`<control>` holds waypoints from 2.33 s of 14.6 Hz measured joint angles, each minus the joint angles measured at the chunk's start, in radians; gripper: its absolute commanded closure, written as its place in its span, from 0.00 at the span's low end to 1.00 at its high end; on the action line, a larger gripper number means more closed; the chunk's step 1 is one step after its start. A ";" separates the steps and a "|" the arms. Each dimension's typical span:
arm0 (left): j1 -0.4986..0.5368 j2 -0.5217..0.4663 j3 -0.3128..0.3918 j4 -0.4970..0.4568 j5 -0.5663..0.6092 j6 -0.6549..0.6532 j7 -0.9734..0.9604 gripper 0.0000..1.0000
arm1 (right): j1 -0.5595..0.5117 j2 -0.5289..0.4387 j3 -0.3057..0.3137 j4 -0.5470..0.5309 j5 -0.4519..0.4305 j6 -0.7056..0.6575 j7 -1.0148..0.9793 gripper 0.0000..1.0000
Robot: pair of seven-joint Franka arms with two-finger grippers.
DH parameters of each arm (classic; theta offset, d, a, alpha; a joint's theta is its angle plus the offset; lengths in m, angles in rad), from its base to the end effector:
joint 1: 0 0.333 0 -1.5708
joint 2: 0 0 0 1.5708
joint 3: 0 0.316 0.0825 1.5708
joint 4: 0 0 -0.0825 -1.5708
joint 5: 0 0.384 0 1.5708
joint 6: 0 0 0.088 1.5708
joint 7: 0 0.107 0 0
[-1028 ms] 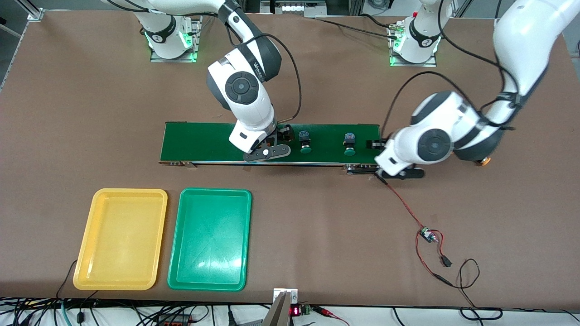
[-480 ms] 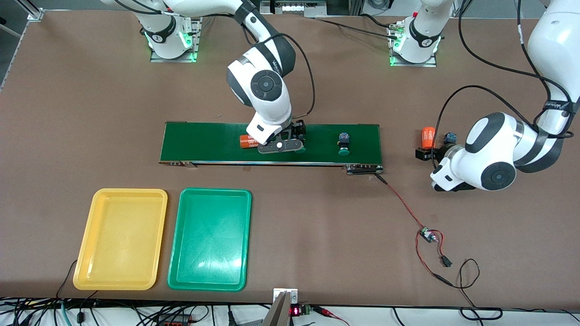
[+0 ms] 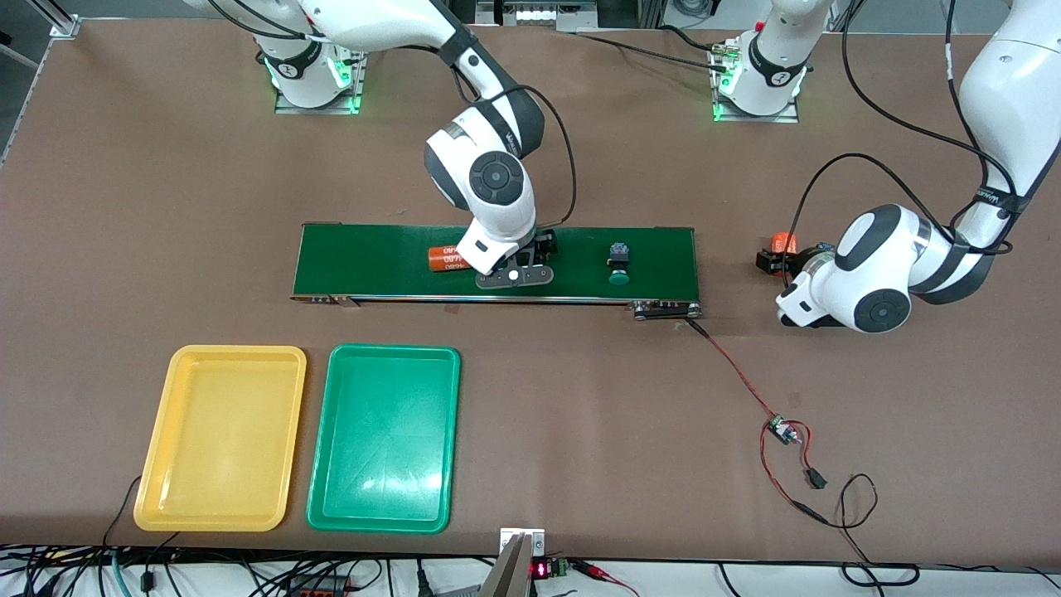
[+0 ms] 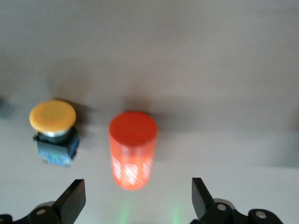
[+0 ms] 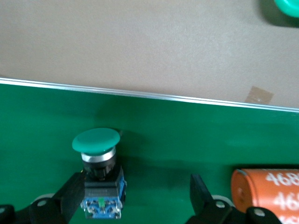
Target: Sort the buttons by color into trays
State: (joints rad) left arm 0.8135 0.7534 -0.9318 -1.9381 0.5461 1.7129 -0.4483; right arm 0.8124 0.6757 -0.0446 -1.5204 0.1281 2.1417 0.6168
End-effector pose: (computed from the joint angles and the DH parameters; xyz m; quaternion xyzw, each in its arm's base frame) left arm 0.5400 -0.0144 0.1920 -0.9553 -0.0046 0.2942 0.0286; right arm 0.4993 0.4963 0.2590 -0.9979 -0.0439 0.0453 0.0129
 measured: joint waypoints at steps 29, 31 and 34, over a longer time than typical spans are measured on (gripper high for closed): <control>-0.374 -0.025 -0.241 0.053 0.205 -0.015 0.485 0.77 | -0.085 -0.019 -0.022 0.134 0.004 -0.047 0.065 0.94; -0.399 -0.025 -0.240 0.053 0.225 -0.015 0.525 0.77 | -0.115 -0.020 -0.023 0.171 0.004 -0.064 0.064 0.94; -0.399 -0.021 -0.227 0.053 0.252 0.012 0.613 0.78 | -0.136 -0.020 -0.022 0.187 0.004 -0.072 0.063 0.94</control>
State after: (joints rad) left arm 0.4148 0.7320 -1.1587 -1.8856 0.7982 1.7250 0.1643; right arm 0.6767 0.6555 -0.0670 -1.3333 0.1319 2.0696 0.6795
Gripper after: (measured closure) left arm 0.493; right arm 0.934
